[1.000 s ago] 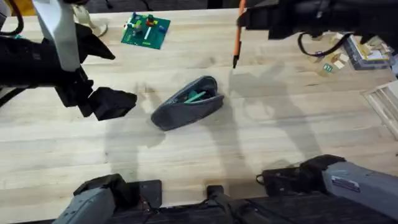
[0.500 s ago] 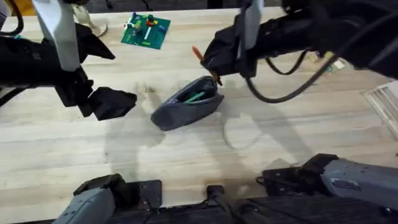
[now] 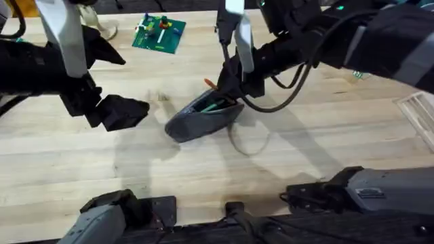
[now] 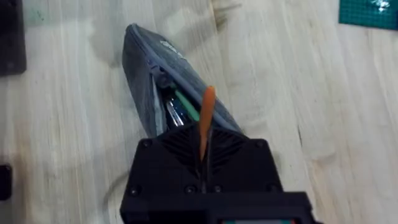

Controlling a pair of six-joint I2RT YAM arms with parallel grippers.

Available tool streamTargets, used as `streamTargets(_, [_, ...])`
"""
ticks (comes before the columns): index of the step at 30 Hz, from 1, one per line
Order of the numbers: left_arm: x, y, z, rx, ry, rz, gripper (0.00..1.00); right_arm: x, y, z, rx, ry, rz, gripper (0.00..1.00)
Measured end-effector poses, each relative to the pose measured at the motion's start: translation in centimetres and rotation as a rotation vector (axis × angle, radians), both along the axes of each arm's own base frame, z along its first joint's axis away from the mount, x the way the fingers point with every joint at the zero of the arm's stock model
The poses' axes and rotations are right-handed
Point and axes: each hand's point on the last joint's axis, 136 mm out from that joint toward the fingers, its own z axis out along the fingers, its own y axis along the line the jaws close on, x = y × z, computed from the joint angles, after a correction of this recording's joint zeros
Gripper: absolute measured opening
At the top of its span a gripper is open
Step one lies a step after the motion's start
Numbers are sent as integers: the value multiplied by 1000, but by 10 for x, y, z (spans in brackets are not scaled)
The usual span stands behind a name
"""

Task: Unzip the bag, pick up the pens from the table one at a time and place them inside, then zip the bag closed.

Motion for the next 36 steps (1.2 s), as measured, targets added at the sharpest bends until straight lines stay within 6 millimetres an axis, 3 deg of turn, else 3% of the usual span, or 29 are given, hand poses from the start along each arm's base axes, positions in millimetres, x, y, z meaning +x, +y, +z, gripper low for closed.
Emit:
streamTargets(15, [0, 0, 0, 0, 0, 0, 993, -11, 2, -12, -35, 34, 45, 36])
streamTargets(24, [0, 0, 0, 0, 0, 0, 993, -23, 16, -41, -84, 103, 109, 30])
streamTargets(36, [0, 0, 0, 0, 0, 0, 993, -13, 16, -64, -203, -57, 251, 32])
